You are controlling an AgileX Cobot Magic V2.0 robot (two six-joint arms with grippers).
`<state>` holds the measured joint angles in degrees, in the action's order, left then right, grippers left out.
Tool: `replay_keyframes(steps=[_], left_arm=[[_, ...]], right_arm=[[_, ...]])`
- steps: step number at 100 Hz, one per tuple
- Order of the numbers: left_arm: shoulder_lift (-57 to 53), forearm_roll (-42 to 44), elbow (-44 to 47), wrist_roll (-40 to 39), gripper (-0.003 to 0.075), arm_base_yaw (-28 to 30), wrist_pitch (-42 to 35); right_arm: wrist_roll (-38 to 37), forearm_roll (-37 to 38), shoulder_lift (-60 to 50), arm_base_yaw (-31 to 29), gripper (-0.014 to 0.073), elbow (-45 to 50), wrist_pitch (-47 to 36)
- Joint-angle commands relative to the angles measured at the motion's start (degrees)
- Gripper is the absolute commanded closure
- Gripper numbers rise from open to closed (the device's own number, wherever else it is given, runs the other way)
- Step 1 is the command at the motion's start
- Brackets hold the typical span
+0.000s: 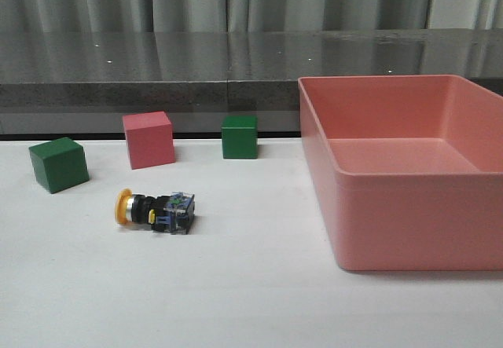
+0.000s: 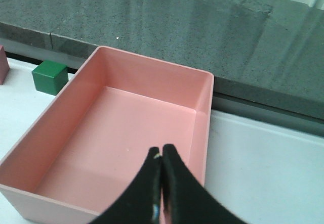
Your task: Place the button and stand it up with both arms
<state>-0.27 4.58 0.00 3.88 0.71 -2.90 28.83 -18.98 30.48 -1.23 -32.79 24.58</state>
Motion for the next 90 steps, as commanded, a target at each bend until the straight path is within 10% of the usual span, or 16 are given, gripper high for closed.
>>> replay_keyframes(steps=[1, 90], left_arm=[[-1.8, 0.0, 2.6, -0.5, 0.0740, 0.1, -4.9], [-1.8, -8.3, 1.9, -0.5, 0.0740, 0.1, -11.8]], right_arm=[[0.4, -1.1, -3.1, -0.4, 0.0655, 0.6, -3.9], [0.4, -1.5, -6.7, -0.4, 0.0655, 3.9, -7.2]])
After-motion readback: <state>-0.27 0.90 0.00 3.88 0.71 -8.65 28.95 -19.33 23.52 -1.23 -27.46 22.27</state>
